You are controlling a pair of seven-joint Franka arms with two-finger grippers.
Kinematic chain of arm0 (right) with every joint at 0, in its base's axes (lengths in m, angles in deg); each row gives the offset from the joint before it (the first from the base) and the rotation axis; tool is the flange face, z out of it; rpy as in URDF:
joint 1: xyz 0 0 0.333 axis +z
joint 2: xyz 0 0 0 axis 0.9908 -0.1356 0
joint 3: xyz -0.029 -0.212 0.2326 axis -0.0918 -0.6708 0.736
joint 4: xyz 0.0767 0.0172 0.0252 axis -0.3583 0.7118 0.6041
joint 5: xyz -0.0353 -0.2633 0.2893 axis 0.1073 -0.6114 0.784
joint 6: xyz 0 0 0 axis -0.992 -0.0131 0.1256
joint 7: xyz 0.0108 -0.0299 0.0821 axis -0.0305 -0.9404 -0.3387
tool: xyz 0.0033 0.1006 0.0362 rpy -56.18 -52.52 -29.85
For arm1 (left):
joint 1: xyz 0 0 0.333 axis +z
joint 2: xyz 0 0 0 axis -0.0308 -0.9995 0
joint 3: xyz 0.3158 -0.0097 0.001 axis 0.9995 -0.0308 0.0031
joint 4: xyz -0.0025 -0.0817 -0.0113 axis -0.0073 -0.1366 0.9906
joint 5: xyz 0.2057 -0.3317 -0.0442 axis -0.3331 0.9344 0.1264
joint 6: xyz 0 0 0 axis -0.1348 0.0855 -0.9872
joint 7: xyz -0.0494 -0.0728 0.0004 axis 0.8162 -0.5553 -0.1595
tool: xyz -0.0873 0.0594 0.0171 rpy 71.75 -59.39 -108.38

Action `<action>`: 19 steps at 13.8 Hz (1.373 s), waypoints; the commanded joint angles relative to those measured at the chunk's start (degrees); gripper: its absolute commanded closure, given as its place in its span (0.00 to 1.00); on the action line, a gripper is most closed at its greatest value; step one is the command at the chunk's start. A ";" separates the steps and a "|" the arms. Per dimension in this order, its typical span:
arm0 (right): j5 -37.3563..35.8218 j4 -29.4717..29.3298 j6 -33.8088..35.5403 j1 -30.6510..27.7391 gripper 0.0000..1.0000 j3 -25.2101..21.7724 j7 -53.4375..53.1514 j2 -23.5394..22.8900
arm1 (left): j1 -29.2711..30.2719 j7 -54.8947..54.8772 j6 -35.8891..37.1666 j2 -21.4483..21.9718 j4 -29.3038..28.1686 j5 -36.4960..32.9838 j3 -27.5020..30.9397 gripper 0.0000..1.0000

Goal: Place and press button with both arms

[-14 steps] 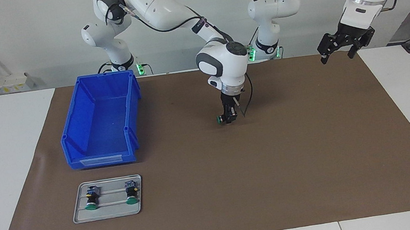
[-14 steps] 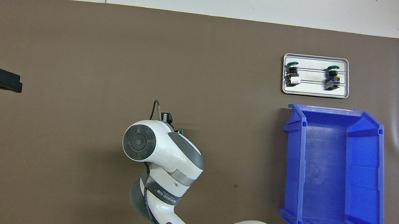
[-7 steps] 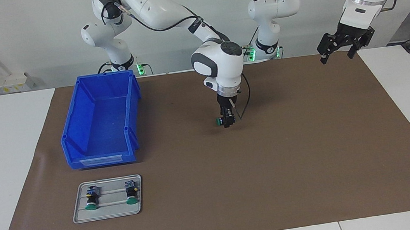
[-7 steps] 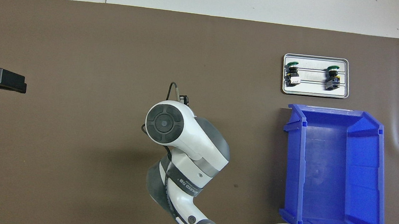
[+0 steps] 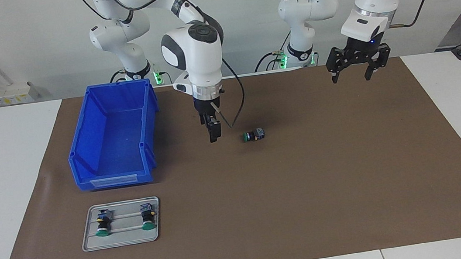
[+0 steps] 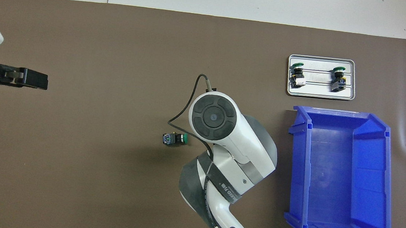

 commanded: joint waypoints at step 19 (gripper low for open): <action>9.86 -8.86 20.94 -29.05 0.00 0.09 90.10 10.41 | -19.90 -46.11 -26.58 -7.55 -18.58 12.20 0.47 0.00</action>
